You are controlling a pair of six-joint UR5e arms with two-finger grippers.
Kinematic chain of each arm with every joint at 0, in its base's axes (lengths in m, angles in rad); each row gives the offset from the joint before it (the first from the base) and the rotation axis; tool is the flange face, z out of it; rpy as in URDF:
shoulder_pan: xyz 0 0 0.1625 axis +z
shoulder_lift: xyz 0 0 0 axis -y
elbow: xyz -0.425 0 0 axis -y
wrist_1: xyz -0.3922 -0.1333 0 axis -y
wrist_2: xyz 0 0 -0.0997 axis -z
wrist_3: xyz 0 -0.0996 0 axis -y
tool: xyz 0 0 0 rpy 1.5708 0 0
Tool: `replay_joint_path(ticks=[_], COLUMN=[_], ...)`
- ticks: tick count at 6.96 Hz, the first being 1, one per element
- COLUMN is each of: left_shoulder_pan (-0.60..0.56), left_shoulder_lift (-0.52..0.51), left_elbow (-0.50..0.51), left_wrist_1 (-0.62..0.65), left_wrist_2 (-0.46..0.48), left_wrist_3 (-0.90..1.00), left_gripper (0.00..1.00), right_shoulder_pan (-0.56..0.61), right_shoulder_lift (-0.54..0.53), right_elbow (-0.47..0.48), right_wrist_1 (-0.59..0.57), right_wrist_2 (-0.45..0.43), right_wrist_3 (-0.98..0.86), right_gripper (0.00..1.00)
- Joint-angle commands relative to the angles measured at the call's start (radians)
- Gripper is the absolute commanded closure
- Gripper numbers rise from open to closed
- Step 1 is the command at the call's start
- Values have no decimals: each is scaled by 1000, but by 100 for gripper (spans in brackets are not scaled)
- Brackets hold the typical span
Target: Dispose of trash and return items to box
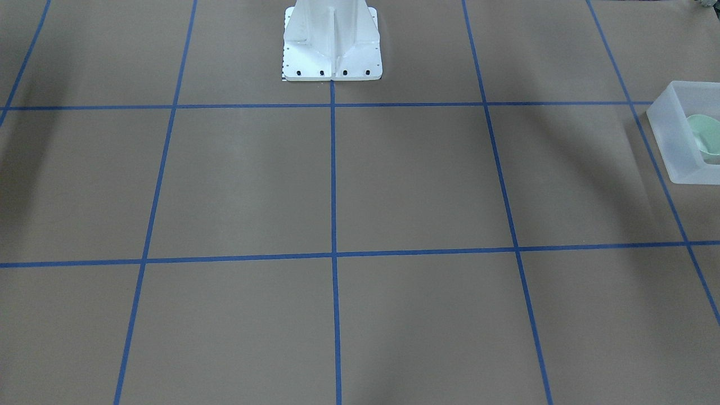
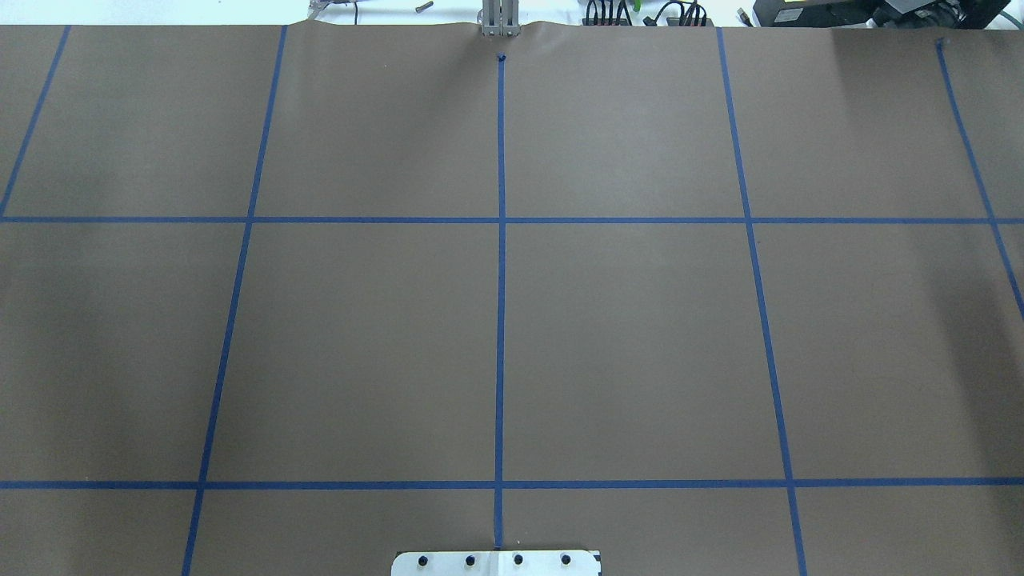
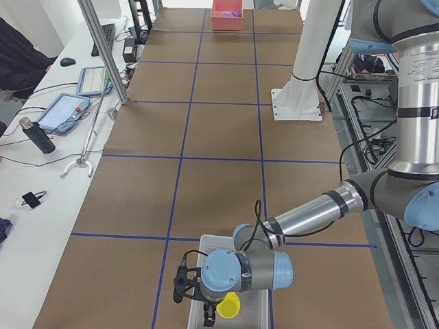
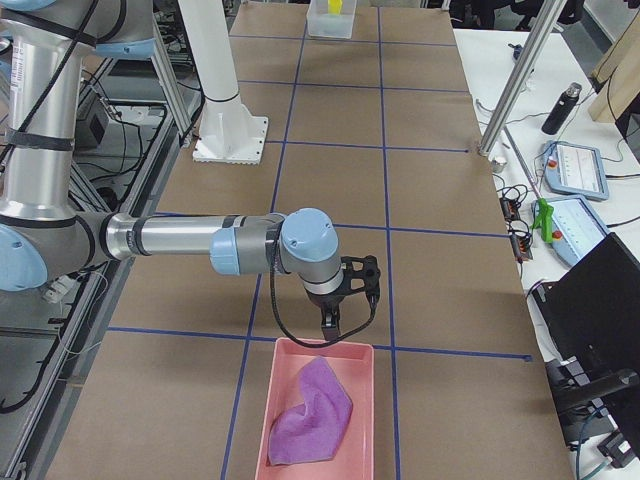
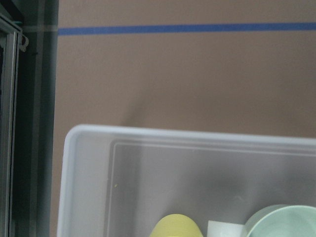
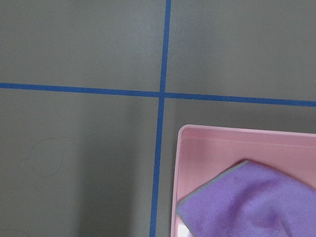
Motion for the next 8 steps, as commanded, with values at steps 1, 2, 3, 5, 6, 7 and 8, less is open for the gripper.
replay_joint_path(ticks=[1,2,3,5,6,7,8], left_shoulder_pan=[-2,1,20,116,157,193,199], left_shoulder_lift=[-32,-39,-28,-37,-36,-36,-28], left_elbow=[-206,-303,-333,-372,-386,-391,-390], left_wrist_1=[87,163,167,169,169,169,169], left_wrist_2=[-43,-48,-53,-42,-36,31,42], left_wrist_3=[-229,-283,-283,-293,-291,-294,-293], left_gripper=[2,2,2,2,2,2,2], right_shoulder_pan=[0,0,0,-6,-26,-47,-64], right_shoulder_lift=[-8,-19,-31,-18,-18,-18,-18], right_elbow=[-8,-14,-27,-38,-38,-47,-46], right_wrist_1=[-7,-12,-12,0,0,0,2], right_wrist_2=[-6,-9,-11,-17,-17,-18,-17], right_wrist_3=[0,0,0,169,196,198,221], right_gripper=[0,0,0,0,0,0,0])
